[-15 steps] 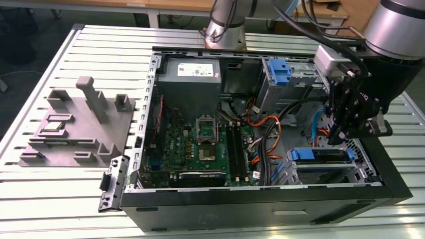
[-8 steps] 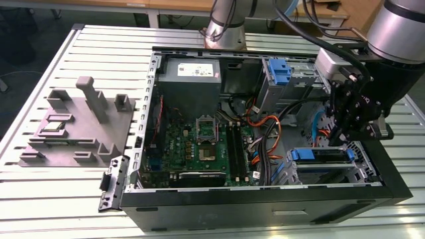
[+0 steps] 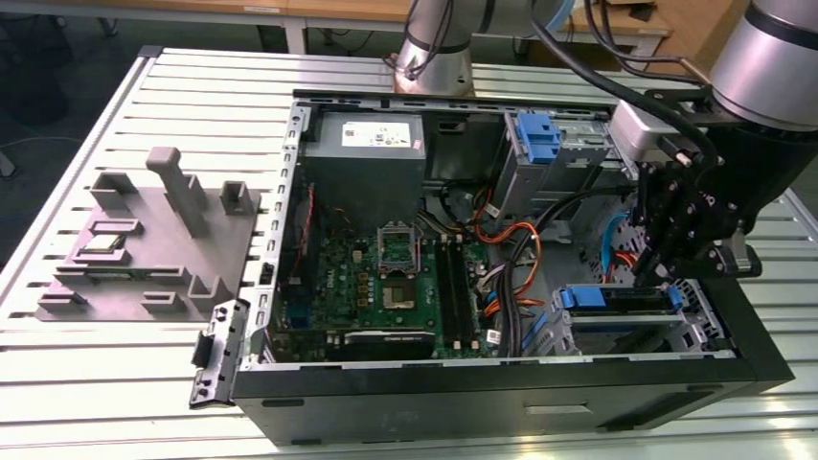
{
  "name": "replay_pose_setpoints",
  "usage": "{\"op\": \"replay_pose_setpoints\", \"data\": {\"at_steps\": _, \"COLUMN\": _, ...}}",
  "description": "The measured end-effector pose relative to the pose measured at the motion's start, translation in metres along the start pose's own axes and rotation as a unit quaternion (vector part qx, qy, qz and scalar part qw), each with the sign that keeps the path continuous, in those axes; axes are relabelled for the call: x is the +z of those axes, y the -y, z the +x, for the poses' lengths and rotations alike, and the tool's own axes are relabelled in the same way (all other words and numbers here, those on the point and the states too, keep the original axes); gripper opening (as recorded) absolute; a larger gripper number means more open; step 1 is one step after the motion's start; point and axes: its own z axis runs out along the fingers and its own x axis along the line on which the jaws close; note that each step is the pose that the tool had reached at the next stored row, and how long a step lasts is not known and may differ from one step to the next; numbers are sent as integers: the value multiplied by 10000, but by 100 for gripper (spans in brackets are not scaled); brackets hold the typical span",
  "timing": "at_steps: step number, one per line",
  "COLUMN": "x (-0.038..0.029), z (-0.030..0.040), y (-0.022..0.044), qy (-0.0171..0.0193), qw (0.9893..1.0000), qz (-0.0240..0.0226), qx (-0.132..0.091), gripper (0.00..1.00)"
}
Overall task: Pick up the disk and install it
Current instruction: 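Insert the first disk wire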
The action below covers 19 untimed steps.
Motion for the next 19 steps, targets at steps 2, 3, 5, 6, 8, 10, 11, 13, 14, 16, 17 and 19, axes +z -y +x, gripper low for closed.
{"op": "replay_pose_setpoints", "data": {"at_steps": 2, "x": 3, "z": 4, "y": -1, "qy": 17, "qw": 10000, "qz": 0, "qx": 1, "gripper": 17}}
{"op": "replay_pose_setpoints", "data": {"at_steps": 3, "x": 4, "z": 11, "y": -1, "qy": 17, "qw": 10000, "qz": 0, "qx": 1, "gripper": 17}}
{"op": "replay_pose_setpoints", "data": {"at_steps": 5, "x": 6, "z": 23, "y": -1, "qy": 18, "qw": 10000, "qz": 0, "qx": 1, "gripper": 17}}
{"op": "replay_pose_setpoints", "data": {"at_steps": 6, "x": 7, "z": 26, "y": -2, "qy": 18, "qw": 10000, "qz": -1, "qx": 2, "gripper": 17}}
{"op": "replay_pose_setpoints", "data": {"at_steps": 8, "x": 11, "z": 28, "y": -4, "qy": 19, "qw": 10000, "qz": 0, "qx": -3, "gripper": 17}}
{"op": "replay_pose_setpoints", "data": {"at_steps": 10, "x": 13, "z": 34, "y": -5, "qy": 18, "qw": 10000, "qz": 0, "qx": -4, "gripper": 17}}
{"op": "replay_pose_setpoints", "data": {"at_steps": 11, "x": 15, "z": 39, "y": -5, "qy": 18, "qw": 10000, "qz": 0, "qx": -3, "gripper": 17}}
{"op": "replay_pose_setpoints", "data": {"at_steps": 13, "x": 20, "z": 47, "y": -6, "qy": 19, "qw": 10000, "qz": 0, "qx": -3, "gripper": 17}}
{"op": "replay_pose_setpoints", "data": {"at_steps": 14, "x": 22, "z": 50, "y": -6, "qy": 19, "qw": 10000, "qz": 0, "qx": -3, "gripper": 17}}
{"op": "replay_pose_setpoints", "data": {"at_steps": 16, "x": 26, "z": 52, "y": -6, "qy": 19, "qw": 10000, "qz": 0, "qx": -4, "gripper": 17}}
{"op": "replay_pose_setpoints", "data": {"at_steps": 17, "x": 29, "z": 52, "y": -7, "qy": 19, "qw": 10000, "qz": 0, "qx": -4, "gripper": 17}}
{"op": "replay_pose_setpoints", "data": {"at_steps": 19, "x": 34, "z": 52, "y": -7, "qy": 22, "qw": 10000, "qz": 1, "qx": -6, "gripper": 17}}
